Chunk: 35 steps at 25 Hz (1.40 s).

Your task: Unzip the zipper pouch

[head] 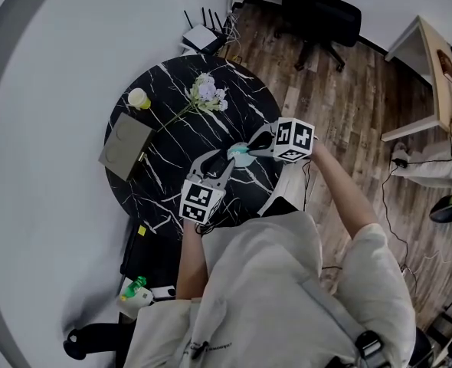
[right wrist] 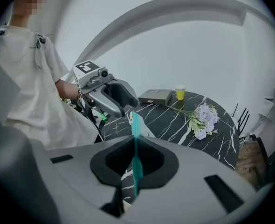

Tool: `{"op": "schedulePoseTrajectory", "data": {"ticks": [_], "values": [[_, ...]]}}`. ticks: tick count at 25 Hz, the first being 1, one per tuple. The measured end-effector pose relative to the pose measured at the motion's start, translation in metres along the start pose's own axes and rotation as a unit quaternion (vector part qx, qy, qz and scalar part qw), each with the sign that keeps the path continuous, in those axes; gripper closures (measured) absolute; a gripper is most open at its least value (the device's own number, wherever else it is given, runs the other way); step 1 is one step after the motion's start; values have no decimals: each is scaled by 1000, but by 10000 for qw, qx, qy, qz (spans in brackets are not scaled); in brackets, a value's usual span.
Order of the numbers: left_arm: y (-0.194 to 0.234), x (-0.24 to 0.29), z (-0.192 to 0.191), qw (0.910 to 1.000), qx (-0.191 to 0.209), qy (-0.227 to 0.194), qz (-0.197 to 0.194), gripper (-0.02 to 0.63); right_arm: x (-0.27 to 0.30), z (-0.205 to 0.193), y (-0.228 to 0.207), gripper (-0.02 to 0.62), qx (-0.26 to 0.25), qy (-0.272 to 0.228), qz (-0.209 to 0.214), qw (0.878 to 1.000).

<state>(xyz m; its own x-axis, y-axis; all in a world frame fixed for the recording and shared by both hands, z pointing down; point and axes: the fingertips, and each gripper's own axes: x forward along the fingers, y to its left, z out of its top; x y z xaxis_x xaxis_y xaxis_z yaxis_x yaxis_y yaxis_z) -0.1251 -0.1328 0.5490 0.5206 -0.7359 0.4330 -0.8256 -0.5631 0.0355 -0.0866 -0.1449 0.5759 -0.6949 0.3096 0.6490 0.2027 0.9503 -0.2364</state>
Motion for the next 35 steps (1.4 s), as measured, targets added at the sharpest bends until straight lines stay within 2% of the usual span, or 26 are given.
{"op": "schedulePoseTrajectory", "data": {"ticks": [4,9,14,16,19,24,28,32,35], "values": [[-10,3,-1,9992,376,66,-143,463,-5,11,8,566,88,-255,329,9991],[-4,6,-8,9968,708,347,115,465,-8,16,15,566,-18,-220,673,9975],[-7,10,-7,9973,690,251,2,465,-9,16,20,566,-59,-206,887,9958],[-12,10,0,9983,578,22,-104,522,-12,18,19,566,19,-347,915,9952],[-16,9,7,9989,329,-259,-189,571,-16,20,16,566,170,-580,886,9942],[-13,11,3,9994,294,-193,-65,578,-12,19,8,565,325,-661,540,9958],[-7,14,-4,9992,368,46,154,580,-7,17,-6,534,443,-813,-162,9956],[-1,15,-7,9985,399,154,343,580,-8,20,-13,508,572,-995,-712,9908],[5,14,-9,9977,403,233,491,580,-15,29,-19,508,767,-1331,-1165,9812]]}}
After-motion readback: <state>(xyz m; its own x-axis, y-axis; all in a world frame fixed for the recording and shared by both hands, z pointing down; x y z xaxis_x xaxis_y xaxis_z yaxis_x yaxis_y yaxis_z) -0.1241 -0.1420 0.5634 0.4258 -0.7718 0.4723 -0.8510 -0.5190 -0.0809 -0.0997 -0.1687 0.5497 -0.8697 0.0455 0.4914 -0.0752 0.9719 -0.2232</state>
